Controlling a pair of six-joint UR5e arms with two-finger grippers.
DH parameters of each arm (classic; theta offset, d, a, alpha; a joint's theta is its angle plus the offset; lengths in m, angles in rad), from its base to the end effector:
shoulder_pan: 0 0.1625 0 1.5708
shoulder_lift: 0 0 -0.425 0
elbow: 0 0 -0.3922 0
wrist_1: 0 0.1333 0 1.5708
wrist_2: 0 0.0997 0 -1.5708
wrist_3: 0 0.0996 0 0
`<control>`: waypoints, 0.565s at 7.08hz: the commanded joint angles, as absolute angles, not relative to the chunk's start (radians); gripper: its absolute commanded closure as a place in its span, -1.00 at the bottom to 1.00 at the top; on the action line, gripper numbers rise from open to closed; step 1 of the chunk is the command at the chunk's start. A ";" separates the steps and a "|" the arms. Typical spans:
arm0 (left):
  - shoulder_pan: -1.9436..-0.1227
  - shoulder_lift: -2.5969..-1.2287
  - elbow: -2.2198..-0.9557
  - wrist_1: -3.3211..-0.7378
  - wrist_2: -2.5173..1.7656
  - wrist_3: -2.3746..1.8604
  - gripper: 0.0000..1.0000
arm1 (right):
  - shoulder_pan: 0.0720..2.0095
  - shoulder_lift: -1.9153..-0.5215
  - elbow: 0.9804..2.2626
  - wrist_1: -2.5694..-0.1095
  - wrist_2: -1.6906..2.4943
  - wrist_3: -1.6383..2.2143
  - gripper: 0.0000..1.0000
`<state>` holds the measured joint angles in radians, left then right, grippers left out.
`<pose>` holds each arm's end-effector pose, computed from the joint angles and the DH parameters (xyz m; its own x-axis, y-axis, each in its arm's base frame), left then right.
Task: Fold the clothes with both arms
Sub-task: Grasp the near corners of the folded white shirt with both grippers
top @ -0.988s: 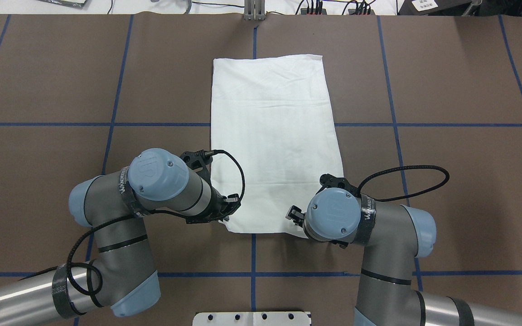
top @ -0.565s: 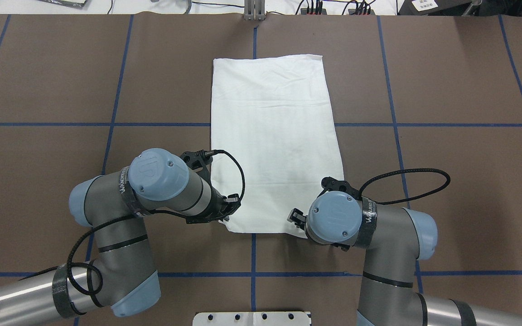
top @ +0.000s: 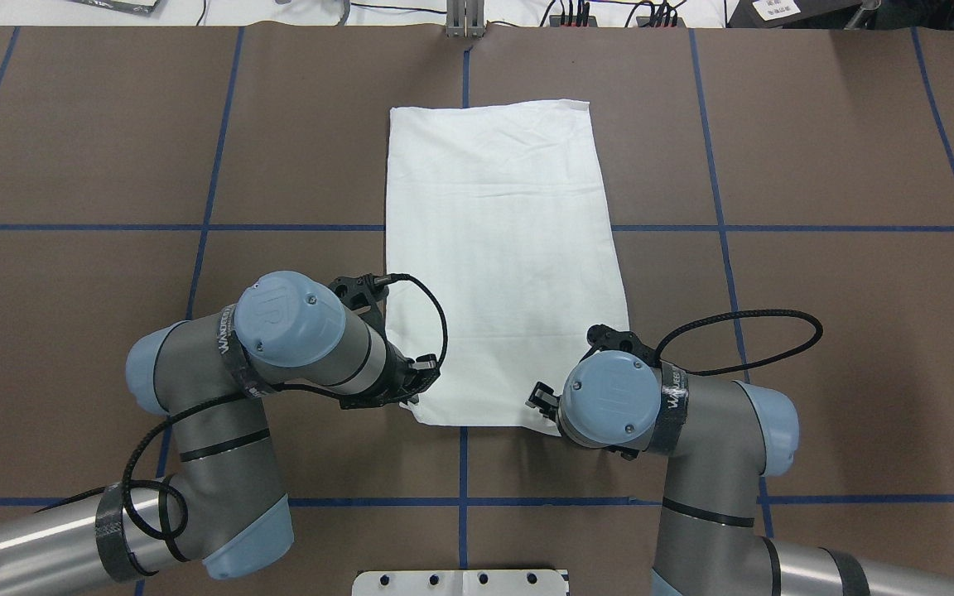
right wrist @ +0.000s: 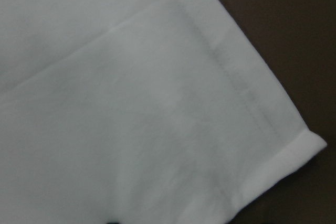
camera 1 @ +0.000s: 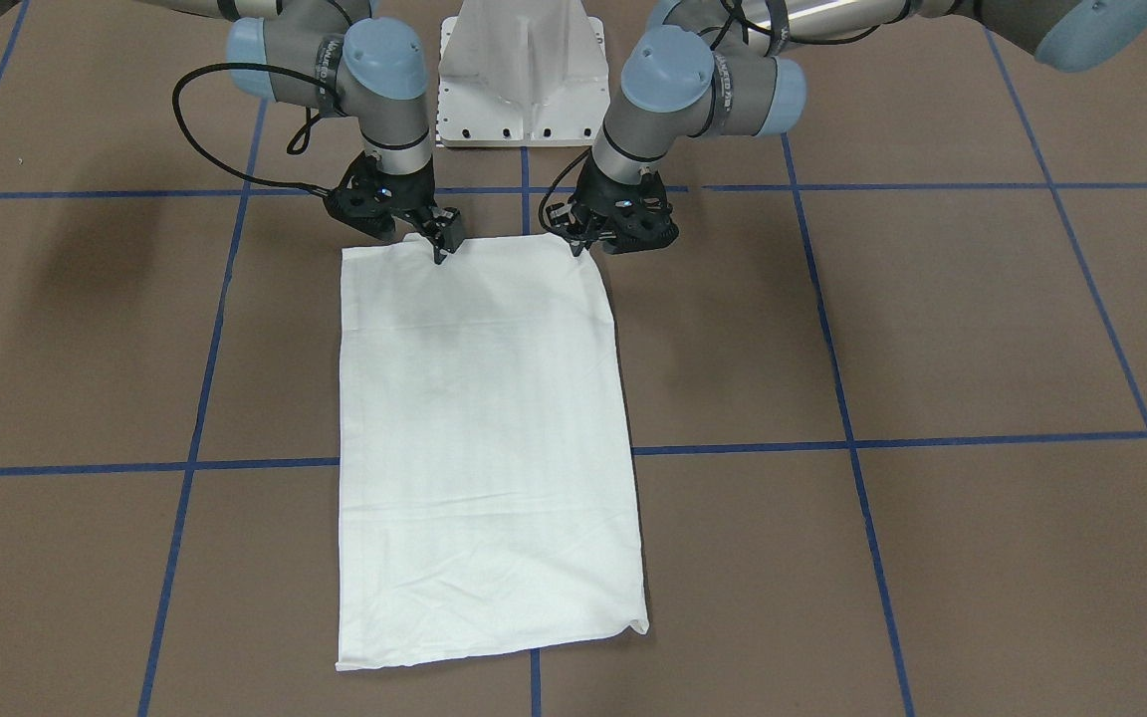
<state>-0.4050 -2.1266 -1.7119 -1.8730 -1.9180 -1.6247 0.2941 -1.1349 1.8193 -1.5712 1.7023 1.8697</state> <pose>0.5653 -0.3505 0.2386 0.4908 -0.2655 -0.8298 0.1341 0.9641 -0.2291 -0.5614 -0.2957 0.3133 0.6476 0.5012 0.5739 -0.4173 0.8635 -0.2832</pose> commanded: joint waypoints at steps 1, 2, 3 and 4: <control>-0.405 -2.126 -1.712 -1.873 -1.917 -1.624 1.00 | 0.293 -1.126 1.819 -1.571 1.706 1.870 0.87; -0.405 -2.126 -1.710 -1.873 -1.917 -1.624 1.00 | 0.293 -1.123 1.833 -1.572 1.707 1.870 0.95; -0.405 -2.126 -1.710 -1.873 -1.917 -1.624 1.00 | 0.293 -1.123 1.839 -1.572 1.707 1.870 0.98; -0.405 -2.126 -1.709 -1.873 -1.917 -1.624 1.00 | 0.293 -1.123 1.838 -1.572 1.707 1.871 1.00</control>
<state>-0.4049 -2.1261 -1.7102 -1.8730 -1.9175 -1.6245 0.2930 -1.1235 1.8353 -1.5720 1.7070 1.8703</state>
